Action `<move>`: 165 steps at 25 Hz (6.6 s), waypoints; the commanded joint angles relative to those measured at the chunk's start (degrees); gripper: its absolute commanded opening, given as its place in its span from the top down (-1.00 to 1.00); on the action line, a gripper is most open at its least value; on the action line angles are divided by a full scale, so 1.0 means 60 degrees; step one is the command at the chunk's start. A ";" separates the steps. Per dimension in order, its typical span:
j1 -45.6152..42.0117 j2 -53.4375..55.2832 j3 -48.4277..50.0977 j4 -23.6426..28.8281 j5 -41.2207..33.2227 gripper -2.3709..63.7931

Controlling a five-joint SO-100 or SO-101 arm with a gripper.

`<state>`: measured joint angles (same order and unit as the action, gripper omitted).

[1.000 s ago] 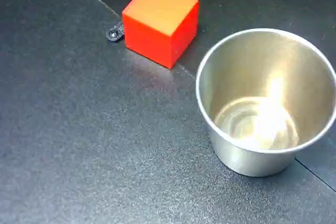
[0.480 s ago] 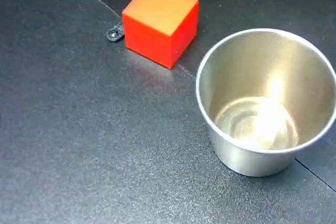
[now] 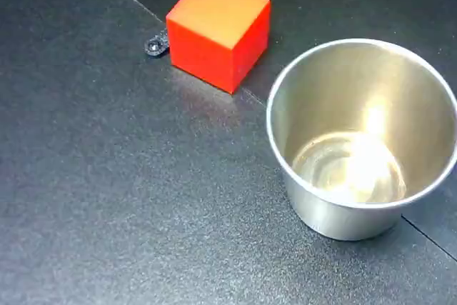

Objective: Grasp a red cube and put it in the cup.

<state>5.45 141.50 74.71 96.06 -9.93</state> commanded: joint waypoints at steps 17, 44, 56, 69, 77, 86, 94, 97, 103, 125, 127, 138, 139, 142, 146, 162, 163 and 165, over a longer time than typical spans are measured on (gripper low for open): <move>0.2637 -0.4834 -0.4146 -0.2417 -0.0117 -0.09; 0.3384 -1.2510 -0.6138 -0.1099 -0.5537 -0.09; 0.3237 -1.4678 -0.7192 -0.1069 -0.3647 -0.09; 0.3193 -1.5674 -0.7339 -0.1128 -0.3706 -0.09; 0.2959 -1.6641 -0.8745 -0.1113 -0.3838 -0.09; 0.3135 -1.6934 -0.8760 -0.1597 -0.5171 -0.09; 0.3193 -1.7139 -0.8613 -0.2065 -0.5156 -0.09; 0.3281 -1.7446 -0.8730 -0.1948 -0.5156 -0.09; 0.3325 -1.7476 -0.8716 -0.1934 -0.5171 -0.08; 0.3164 -1.7256 -0.8599 -0.2065 -0.4995 0.94; 0.3149 -1.6890 -0.8555 -0.1934 -0.4995 0.94; 0.2915 -1.1499 -0.5010 -0.2095 -0.4409 0.94; 0.2856 -1.0942 -0.4541 -0.2095 -0.4087 0.94; 0.2476 -0.9683 -0.3574 -0.2095 -0.3018 0.94; 0.1816 -0.8950 -0.3574 -0.2095 -0.1772 0.94; 0.0791 -1.0239 -0.3647 -0.2124 0.0264 0.94; 0.0791 -1.0371 -0.3647 -0.2124 0.0264 0.94; 0.0791 -1.0620 -0.3647 -0.2124 0.0264 0.94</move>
<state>10.81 78.05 53.53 84.11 -8.79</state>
